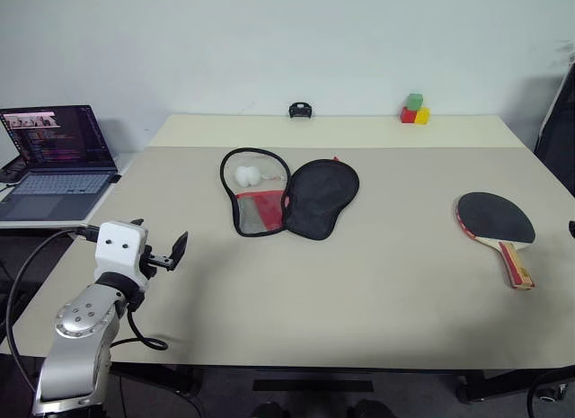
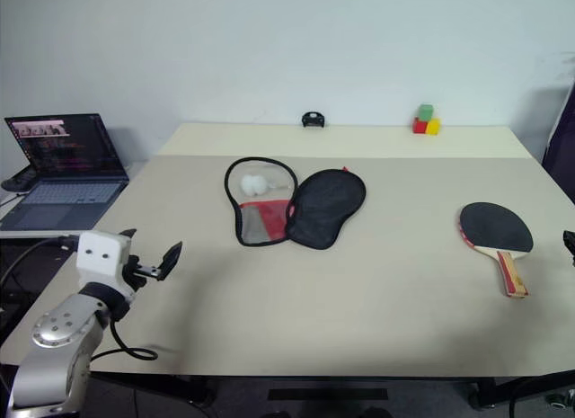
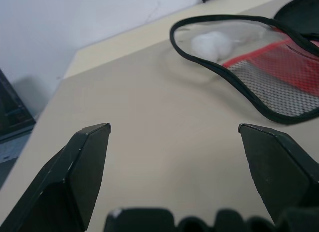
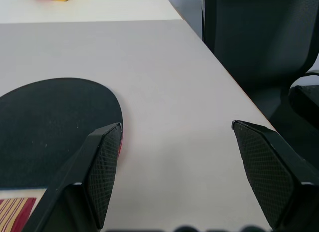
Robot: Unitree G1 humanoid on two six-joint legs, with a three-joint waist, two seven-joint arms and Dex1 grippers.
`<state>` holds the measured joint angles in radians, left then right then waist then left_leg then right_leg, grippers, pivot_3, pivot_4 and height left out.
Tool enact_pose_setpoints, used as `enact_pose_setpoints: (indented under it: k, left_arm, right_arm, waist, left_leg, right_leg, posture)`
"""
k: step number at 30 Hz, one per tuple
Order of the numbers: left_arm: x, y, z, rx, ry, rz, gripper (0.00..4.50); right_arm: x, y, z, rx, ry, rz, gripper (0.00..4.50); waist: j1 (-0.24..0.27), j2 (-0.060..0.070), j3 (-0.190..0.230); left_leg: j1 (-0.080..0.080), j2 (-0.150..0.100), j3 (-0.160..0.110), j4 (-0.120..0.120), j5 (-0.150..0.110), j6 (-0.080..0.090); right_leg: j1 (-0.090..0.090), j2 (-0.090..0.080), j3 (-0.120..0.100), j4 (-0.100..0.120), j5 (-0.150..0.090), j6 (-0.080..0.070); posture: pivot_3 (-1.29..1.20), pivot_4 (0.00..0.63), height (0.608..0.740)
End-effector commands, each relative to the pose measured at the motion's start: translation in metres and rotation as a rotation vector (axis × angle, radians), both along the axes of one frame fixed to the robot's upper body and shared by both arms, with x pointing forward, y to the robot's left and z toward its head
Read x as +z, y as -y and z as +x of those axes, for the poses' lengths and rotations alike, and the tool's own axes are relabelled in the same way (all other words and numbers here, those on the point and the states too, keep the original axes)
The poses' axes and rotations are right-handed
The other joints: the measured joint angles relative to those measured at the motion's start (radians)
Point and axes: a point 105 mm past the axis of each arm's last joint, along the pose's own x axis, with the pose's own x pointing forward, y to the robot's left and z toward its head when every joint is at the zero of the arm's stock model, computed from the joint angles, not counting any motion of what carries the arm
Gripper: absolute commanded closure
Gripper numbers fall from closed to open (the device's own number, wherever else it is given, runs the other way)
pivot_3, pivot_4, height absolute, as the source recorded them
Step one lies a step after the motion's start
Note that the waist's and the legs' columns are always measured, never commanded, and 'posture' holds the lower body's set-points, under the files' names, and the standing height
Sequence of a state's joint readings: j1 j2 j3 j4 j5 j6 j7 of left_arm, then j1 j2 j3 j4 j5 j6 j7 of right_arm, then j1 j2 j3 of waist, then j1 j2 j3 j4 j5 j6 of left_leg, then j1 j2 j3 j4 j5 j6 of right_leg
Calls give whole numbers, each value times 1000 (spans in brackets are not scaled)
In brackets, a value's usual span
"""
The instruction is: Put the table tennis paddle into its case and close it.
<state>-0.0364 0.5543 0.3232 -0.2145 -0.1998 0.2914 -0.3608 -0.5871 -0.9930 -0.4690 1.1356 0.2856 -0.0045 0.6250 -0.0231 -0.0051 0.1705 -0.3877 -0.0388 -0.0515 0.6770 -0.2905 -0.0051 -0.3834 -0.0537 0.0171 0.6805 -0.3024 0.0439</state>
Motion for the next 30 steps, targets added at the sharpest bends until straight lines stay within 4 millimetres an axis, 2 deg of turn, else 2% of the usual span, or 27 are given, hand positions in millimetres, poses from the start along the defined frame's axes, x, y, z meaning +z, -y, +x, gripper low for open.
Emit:
enact_pose_setpoints:
  k: [1, 8, 13, 18, 22, 26, 30]
  left_arm:
    - [7, 2, 6, -2, 41, 21, 21]
    - [5, 6, 13, -37, 44, -5, 21]
    - [6, 10, 18, -74, 48, -10, 21]
    - [8, 5, 18, -84, 44, -7, 21]
    - [18, 9, 31, -141, 51, -1, 21]
    - [27, 9, 40, -194, 63, -6, 21]
    - [31, 21, 43, -270, 66, -19, 21]
  right_arm:
    - [20, 6, -5, 2, 14, -50, 609]
    - [34, 3, -7, 39, 38, -68, 609]
    - [37, -10, -5, 100, 50, -59, 609]
    - [33, -30, 4, 162, 65, -52, 609]
    - [37, -60, 12, 288, 98, -32, 609]
    - [42, -91, 6, 396, 109, -32, 609]
    - [40, -124, 1, 528, 95, -15, 609]
  waist:
    - [0, 0, 0]
    - [-3, 0, 0]
    - [-4, 0, 0]
    - [-6, 0, 0]
    - [-5, 0, 0]
    - [-2, 0, 0]
    - [-1, 0, 0]
  left_leg:
    - [1, 0, 0, 0, 0, 0]
    - [5, 0, 0, -1, 0, 0]
    - [6, 0, 0, -1, 0, 0]
    - [6, 0, 0, -1, 0, 0]
    - [6, 0, -1, -1, 0, 0]
    - [5, 0, -2, -1, 0, 0]
    - [5, 0, -2, -1, 0, 0]
  right_leg:
    - [0, 0, 0, 0, 0, 0]
    - [5, 0, 0, 0, 0, 0]
    - [5, 0, 0, 0, 0, 0]
    - [5, 0, 0, 0, 0, 0]
    - [5, 0, 0, 0, 0, 0]
    - [5, 0, -1, 0, 0, 0]
    - [5, 0, -1, -1, 0, 0]
  posture:
    - [0, 150, 740]
    - [0, 150, 740]
    - [0, 150, 740]
    - [0, 150, 740]
    - [0, 150, 740]
    - [0, 150, 740]
    - [0, 150, 740]
